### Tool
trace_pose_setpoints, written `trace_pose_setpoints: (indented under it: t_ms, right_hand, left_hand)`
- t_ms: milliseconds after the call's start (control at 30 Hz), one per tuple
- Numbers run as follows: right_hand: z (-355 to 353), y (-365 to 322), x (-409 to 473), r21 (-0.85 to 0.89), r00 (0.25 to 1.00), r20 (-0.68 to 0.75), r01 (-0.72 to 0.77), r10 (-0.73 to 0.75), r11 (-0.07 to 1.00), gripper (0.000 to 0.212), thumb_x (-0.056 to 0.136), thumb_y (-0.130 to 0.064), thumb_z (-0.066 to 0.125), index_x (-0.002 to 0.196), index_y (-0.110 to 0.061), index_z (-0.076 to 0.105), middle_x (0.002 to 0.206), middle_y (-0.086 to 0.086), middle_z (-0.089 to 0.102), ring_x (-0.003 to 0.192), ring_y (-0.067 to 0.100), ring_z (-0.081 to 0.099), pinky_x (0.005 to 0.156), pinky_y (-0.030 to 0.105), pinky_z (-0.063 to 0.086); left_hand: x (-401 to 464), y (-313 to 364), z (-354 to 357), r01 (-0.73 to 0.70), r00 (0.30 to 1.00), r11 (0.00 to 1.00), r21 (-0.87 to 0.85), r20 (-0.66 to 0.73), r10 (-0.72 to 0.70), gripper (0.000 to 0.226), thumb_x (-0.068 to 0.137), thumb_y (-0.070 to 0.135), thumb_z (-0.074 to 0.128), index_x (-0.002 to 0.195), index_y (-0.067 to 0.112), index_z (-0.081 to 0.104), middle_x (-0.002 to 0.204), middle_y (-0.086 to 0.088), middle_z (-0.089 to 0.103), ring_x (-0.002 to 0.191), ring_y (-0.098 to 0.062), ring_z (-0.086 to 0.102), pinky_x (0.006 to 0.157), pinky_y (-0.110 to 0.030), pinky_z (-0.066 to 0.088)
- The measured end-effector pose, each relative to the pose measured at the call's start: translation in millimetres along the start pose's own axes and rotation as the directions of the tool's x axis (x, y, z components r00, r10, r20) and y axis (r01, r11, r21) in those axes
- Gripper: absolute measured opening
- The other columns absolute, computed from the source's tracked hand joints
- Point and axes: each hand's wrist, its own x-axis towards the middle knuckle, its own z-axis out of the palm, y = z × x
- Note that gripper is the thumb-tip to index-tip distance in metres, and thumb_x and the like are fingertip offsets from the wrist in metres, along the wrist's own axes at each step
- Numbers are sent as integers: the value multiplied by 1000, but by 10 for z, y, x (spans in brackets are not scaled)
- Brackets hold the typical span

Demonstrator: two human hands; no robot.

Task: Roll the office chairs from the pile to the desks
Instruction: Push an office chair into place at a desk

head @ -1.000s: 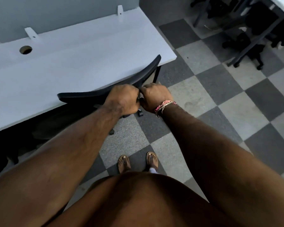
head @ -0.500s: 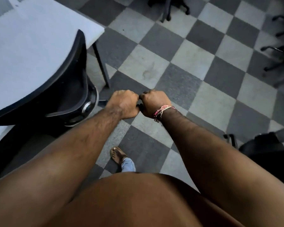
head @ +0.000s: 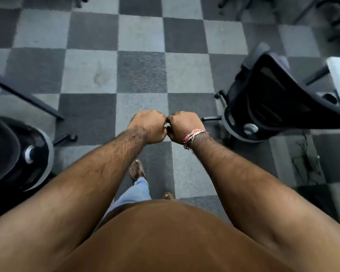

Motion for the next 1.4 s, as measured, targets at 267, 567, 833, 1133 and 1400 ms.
trace_pose_setpoints:
  t_ms: [267,567,833,1133,1400]
  right_hand:
    - [86,914,-255,49,937,-26,-347,349,936,24,91,-40,52,100,-23,66,99,-1,68,94,22,65,64,32,41]
    - [8,1673,-564,113,744,-37,-660,667,742,21,89,-37,52,93,-22,66,94,-1,69,90,24,66,63,33,43]
    - [-83,2705,-963,112,621,-98,-769,777,629,19,88,-34,52,90,-22,66,94,-1,69,89,26,66,61,31,37]
    - [-37,4025,-1292,183,616,-226,-734,754,655,19,84,-29,60,97,-16,64,97,2,67,93,25,62,77,35,47]
    - [236,4457,-1170,264,637,39,-750,770,606,15,78,-24,62,92,-19,65,93,3,68,88,27,65,70,34,49]
  left_hand:
    - [963,694,-308,-307,951,943,129,23,307,25,94,39,54,100,24,73,96,-3,72,89,-29,71,70,-37,57]
    - [1814,1406,-596,-628,767,747,219,9,642,26,95,38,51,98,23,72,93,-1,71,85,-28,70,64,-34,44]
    - [2439,2437,-1002,-725,655,643,248,-40,754,26,90,38,55,98,21,73,101,-4,75,93,-32,72,75,-38,54]
    - [3184,3456,-1236,-703,646,669,243,-176,743,22,92,35,57,104,19,67,106,-4,71,97,-26,67,83,-39,51]
    - [3462,3872,-1058,-607,789,773,183,23,614,21,86,34,69,104,22,67,100,-1,68,94,-25,68,79,-37,53]
